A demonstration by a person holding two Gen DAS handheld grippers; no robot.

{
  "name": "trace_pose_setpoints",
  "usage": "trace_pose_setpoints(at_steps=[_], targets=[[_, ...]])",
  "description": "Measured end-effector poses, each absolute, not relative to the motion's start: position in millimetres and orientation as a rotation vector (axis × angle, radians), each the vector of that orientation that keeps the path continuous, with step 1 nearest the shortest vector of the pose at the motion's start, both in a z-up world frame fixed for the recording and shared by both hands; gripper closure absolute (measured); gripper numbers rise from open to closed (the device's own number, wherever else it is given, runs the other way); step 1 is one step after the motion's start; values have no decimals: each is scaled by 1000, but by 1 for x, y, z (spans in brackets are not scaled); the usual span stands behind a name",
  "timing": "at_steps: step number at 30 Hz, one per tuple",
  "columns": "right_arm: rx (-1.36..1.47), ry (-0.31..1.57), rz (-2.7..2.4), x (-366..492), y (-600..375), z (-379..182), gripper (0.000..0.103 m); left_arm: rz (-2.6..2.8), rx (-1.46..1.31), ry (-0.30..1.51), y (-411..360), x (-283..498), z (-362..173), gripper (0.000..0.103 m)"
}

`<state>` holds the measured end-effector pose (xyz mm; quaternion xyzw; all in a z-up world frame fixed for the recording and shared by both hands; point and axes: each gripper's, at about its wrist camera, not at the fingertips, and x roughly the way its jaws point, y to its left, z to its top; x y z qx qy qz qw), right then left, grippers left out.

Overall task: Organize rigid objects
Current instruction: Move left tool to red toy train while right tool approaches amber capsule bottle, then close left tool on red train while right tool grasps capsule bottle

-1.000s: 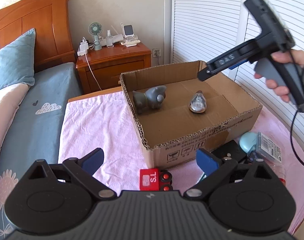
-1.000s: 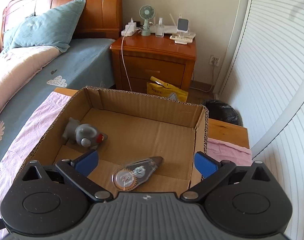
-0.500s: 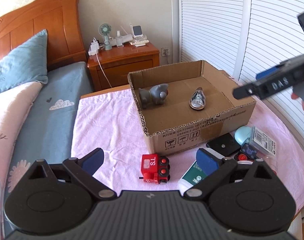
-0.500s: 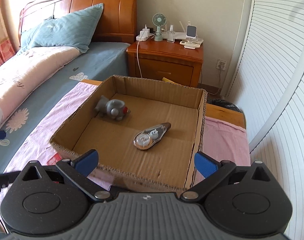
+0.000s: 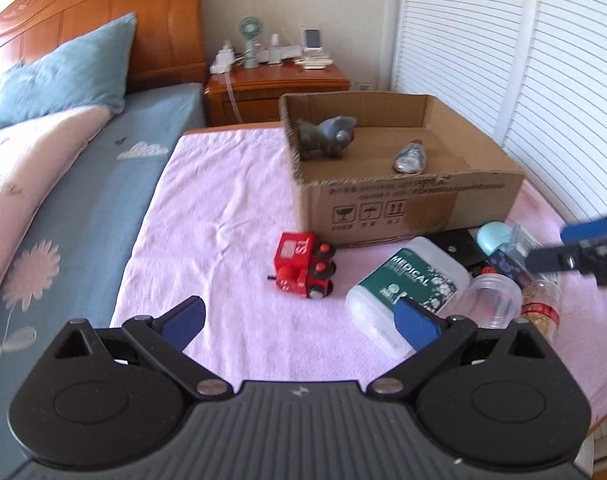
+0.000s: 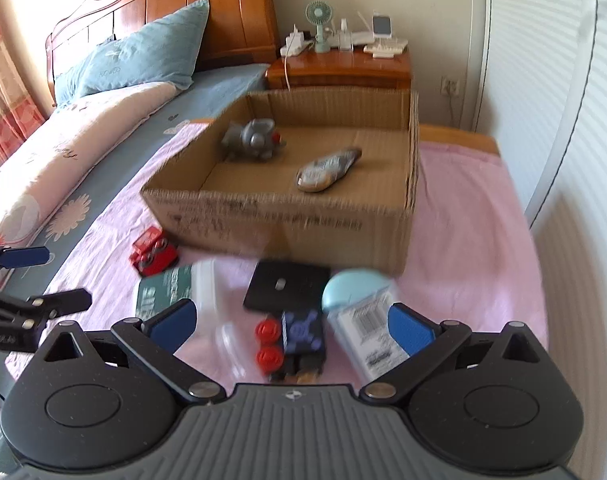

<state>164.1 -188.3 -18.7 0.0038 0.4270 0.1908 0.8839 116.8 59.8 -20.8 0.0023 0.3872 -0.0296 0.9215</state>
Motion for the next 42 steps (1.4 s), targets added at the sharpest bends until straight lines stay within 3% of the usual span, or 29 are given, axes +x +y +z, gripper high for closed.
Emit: trace_pose_setpoints(at_steps=[16, 25, 31, 42], targets=[[-98, 987, 410, 112, -165, -60, 0, -52, -43, 835, 79, 119, -51, 3], [-260, 938, 330, 90, -145, -76, 0, -46, -6, 818, 87, 149, -66, 3], [-203, 960, 331, 95, -150, -80, 0, -99, -9, 873, 86, 161, -90, 2], [-204, 927, 333, 92, -151, -81, 0, -100, 14, 757, 89, 151, -99, 0]])
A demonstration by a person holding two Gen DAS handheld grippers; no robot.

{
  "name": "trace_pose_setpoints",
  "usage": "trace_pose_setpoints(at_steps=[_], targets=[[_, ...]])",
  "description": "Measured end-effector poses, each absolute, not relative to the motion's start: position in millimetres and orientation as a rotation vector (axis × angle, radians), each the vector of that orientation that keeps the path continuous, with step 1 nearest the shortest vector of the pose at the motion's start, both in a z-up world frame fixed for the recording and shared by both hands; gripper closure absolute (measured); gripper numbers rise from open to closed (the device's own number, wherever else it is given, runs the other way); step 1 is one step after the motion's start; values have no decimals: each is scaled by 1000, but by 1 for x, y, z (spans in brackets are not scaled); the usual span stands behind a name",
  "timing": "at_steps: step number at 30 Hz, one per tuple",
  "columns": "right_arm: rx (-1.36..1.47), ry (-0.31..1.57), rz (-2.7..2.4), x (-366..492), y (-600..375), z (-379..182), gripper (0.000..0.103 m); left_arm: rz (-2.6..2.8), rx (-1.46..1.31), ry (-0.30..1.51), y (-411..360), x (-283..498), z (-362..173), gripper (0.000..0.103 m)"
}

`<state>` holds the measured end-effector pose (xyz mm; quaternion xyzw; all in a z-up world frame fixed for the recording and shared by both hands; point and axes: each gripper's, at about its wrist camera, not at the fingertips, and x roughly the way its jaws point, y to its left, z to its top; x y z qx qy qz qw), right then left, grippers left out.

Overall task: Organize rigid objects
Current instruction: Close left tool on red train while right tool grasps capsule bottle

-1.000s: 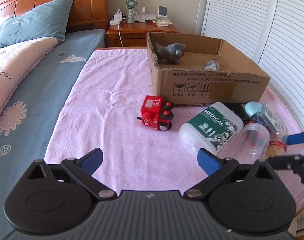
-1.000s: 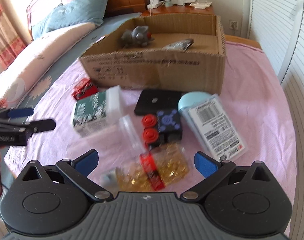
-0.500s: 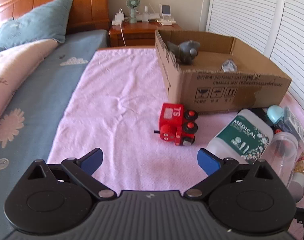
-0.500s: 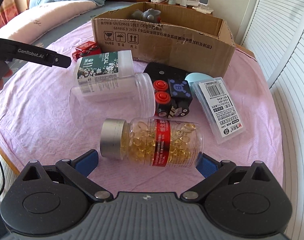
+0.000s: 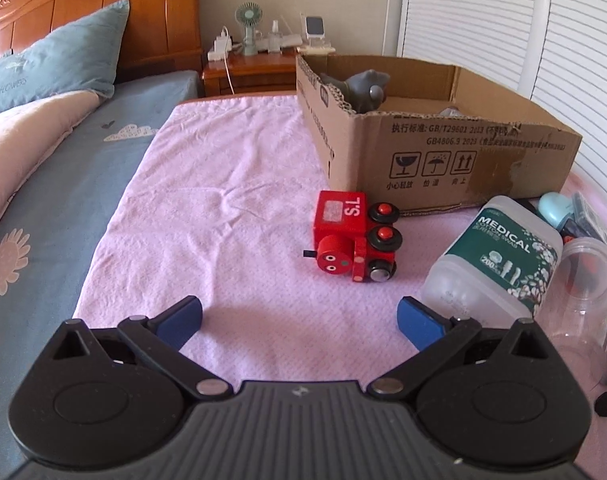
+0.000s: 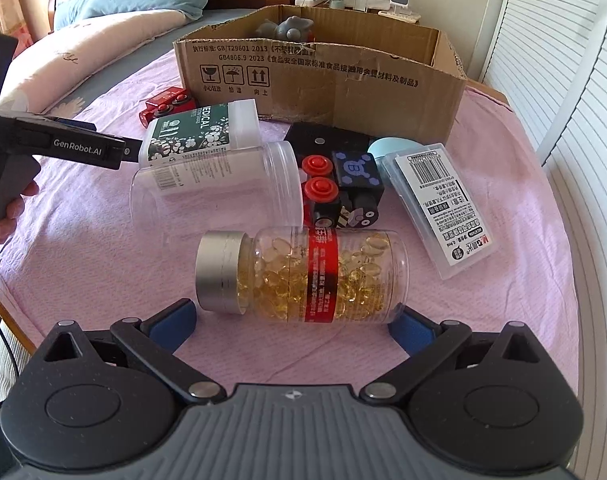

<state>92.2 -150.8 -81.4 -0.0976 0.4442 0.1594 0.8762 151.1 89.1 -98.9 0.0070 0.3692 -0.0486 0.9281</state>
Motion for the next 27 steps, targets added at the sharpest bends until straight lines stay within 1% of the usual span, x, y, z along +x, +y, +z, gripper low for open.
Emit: trace_pose_setpoints(at_steps=[4, 9, 10, 12, 13, 14, 16, 19, 22, 24, 25, 26, 27], targets=[[-203, 921, 336, 91, -152, -81, 0, -83, 12, 746, 87, 155, -99, 0], [-204, 914, 341, 90, -152, -82, 0, -106, 35, 723, 84, 170, -98, 4], [-204, 913, 341, 90, -152, -82, 0, -121, 33, 717, 84, 171, -98, 7], [-204, 913, 341, 90, -152, -82, 0, -152, 42, 707, 80, 174, -99, 7], [-205, 914, 342, 90, -152, -82, 0, -157, 47, 697, 79, 174, -99, 10], [-206, 915, 342, 90, -152, -82, 0, -157, 49, 690, 78, 174, -98, 15], [-206, 917, 341, 90, -152, -81, 0, -174, 26, 686, 79, 174, -94, 20], [-204, 915, 340, 89, -152, -82, 0, -166, 19, 677, 80, 176, -93, 20], [-204, 917, 338, 89, -152, -82, 0, -158, -11, 690, 81, 183, -95, 22], [-203, 917, 338, 90, -152, -82, 0, -164, -30, 688, 81, 186, -96, 26], [-203, 917, 337, 90, -152, -82, 0, -161, -39, 687, 81, 187, -96, 31], [-204, 918, 338, 90, -152, -82, 0, -160, -44, 686, 81, 188, -95, 41], [-204, 918, 337, 90, -152, -82, 0, -170, -49, 686, 82, 188, -96, 47]])
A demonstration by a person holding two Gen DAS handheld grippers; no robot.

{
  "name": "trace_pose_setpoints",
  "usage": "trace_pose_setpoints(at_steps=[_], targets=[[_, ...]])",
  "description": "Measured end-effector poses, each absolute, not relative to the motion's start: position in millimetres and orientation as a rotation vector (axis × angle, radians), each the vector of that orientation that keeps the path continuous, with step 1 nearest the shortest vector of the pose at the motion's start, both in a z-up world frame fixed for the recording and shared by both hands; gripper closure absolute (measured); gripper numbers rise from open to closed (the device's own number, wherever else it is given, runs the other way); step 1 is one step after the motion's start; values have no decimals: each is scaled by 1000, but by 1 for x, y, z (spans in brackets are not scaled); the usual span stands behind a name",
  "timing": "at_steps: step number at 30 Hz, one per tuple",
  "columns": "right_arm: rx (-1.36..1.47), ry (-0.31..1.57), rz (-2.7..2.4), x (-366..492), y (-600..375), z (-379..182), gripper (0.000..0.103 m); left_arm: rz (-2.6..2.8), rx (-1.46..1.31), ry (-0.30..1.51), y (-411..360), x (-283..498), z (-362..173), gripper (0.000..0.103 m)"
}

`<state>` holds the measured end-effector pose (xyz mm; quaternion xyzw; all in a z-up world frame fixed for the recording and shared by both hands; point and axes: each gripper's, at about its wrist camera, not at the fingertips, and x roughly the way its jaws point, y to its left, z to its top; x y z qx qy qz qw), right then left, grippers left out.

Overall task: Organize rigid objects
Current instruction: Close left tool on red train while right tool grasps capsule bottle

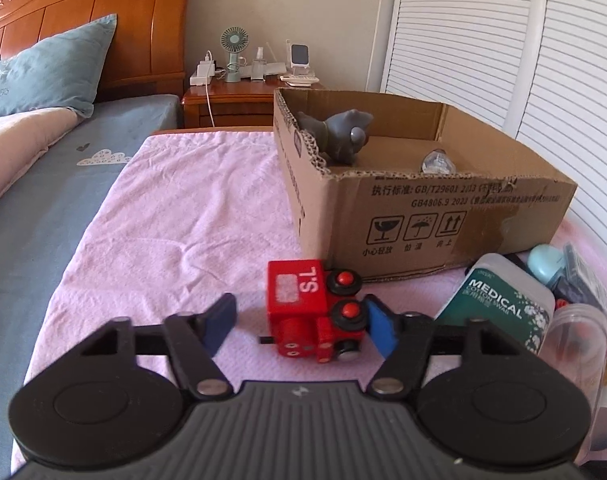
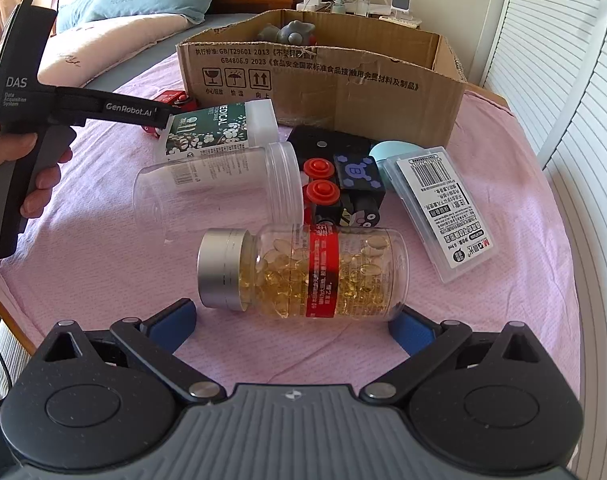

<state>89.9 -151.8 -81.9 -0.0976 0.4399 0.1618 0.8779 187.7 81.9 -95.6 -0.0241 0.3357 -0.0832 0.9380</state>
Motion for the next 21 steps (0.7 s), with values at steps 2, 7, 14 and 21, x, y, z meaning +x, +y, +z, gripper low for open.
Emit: trace_pose_setpoints(at_steps=[2, 7, 14, 21], targets=[[-204, 916, 338, 89, -152, -82, 0, -161, -36, 686, 83, 187, -95, 50], [-204, 911, 341, 89, -152, -82, 0, -162, -10, 699, 91, 173, -93, 50], [-200, 908, 337, 87, -152, -82, 0, -133, 41, 702, 96, 138, -93, 47], [-210, 895, 322, 86, -149, -76, 0, -90, 42, 673, 90, 139, -95, 36]])
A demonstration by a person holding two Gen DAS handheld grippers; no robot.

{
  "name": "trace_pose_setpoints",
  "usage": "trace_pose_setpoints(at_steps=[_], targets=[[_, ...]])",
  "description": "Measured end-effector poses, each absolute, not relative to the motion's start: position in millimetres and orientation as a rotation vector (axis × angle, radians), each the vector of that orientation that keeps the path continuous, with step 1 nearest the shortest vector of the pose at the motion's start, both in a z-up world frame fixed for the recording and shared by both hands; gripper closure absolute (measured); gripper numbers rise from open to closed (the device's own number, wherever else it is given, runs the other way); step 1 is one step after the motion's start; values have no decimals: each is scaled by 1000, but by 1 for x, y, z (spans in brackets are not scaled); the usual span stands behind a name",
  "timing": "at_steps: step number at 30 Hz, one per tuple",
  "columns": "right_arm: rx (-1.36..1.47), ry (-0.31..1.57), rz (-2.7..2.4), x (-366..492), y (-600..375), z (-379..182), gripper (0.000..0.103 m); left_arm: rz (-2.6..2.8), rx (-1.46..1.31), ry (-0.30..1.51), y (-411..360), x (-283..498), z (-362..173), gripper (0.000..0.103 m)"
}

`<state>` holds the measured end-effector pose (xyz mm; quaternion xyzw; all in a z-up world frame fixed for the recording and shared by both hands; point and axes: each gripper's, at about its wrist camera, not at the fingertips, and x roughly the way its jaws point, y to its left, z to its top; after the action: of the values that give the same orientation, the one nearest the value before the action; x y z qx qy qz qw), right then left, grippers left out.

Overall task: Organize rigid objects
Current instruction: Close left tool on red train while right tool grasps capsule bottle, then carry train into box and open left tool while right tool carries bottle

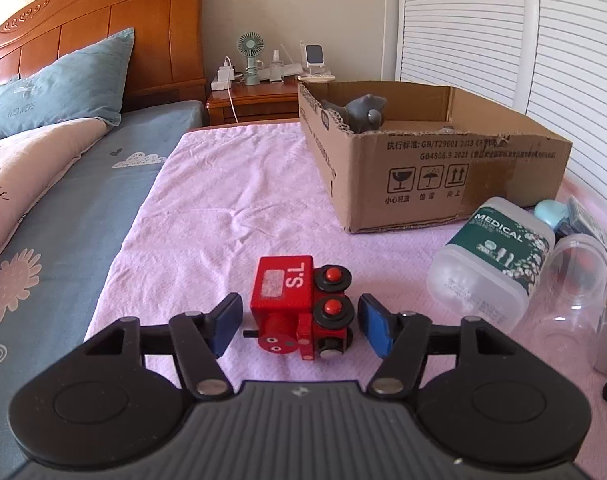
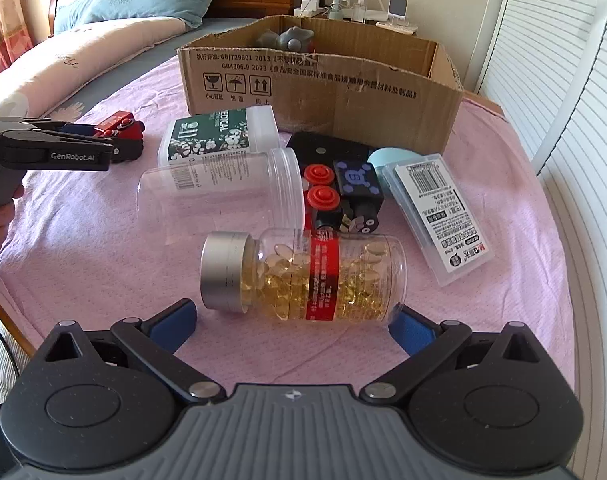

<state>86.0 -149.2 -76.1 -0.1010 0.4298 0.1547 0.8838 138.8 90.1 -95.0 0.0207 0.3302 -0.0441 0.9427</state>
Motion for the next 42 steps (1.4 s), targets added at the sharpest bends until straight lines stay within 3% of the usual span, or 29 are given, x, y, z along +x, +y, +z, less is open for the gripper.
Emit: trace_pose_setpoints(at_steps=[3, 17, 21, 24, 42], targets=[[-202, 883, 312, 88, -148, -73, 0, -78, 57, 668, 91, 141, -96, 29], [-197, 889, 266, 103, -140, -72, 1, -73, 75, 668, 85, 143, -95, 29], [-215, 894, 258, 102, -141, -71, 6, -97, 70, 677, 87, 145, -94, 34], [-211, 897, 253, 102, -143, -70, 6, -125, 75, 685, 87, 146, -91, 52], [-212, 903, 312, 104, -167, -44, 7, -281, 167, 763, 86, 144, -48, 55]])
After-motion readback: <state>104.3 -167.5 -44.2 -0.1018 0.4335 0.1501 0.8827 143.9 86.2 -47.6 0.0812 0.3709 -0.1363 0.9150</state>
